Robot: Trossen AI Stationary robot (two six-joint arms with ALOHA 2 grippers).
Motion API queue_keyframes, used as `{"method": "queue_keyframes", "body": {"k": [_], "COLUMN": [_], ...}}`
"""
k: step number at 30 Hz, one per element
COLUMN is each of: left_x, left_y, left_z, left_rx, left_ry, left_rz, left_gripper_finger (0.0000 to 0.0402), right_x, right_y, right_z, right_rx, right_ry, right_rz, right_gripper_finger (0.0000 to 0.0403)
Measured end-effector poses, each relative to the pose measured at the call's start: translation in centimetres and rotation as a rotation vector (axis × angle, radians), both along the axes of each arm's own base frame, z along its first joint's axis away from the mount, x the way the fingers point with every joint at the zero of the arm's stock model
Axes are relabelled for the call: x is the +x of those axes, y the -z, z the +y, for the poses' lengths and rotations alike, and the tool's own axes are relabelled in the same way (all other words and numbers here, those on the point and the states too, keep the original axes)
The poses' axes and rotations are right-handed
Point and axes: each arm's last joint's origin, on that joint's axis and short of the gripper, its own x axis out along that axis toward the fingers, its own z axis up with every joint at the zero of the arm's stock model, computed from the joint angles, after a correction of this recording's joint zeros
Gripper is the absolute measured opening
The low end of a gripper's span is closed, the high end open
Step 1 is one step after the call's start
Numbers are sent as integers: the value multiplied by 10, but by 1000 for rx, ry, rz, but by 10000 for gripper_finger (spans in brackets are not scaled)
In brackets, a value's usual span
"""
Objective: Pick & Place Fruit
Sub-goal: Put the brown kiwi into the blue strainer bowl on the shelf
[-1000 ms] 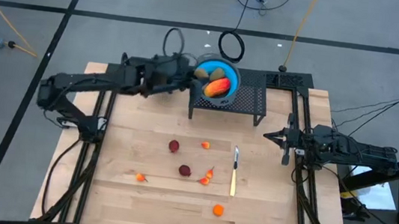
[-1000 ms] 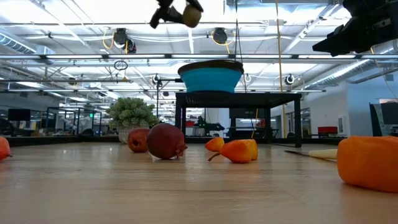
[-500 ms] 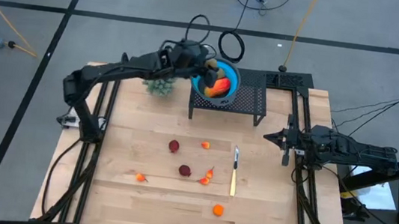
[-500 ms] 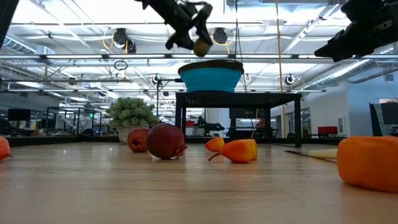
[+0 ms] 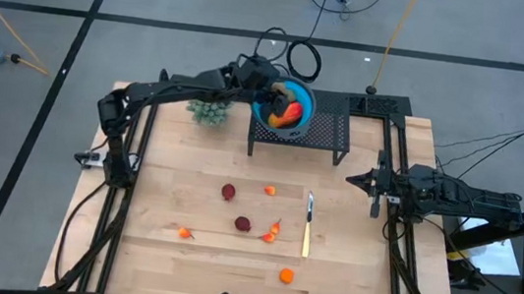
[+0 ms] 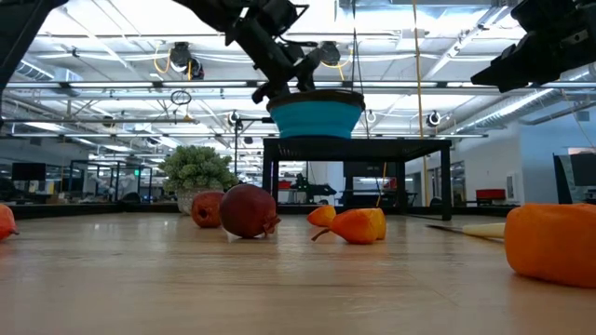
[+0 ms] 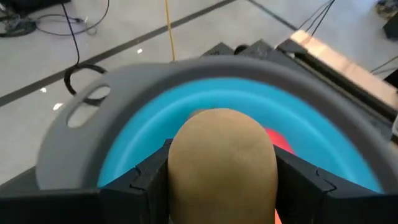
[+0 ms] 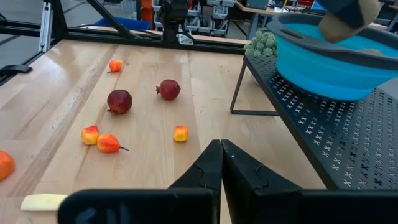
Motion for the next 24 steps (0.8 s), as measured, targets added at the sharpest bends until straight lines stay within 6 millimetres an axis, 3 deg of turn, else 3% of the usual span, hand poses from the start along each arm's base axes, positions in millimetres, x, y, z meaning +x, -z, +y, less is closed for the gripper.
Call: {"method": "queue_keyframes", "body": {"k": [24], "left_x": [-2], "left_y": [5], "left_z": [-1], "left_rx": [30], "left_ry": [19], "left_rz": [90], "left_gripper_finger": [214], "right_x": [0], "right_y": [0], "right_z": [0], "right_rx": [0], "right_ry": [0], "right_rz": [0], "right_gripper_finger": [0]}}
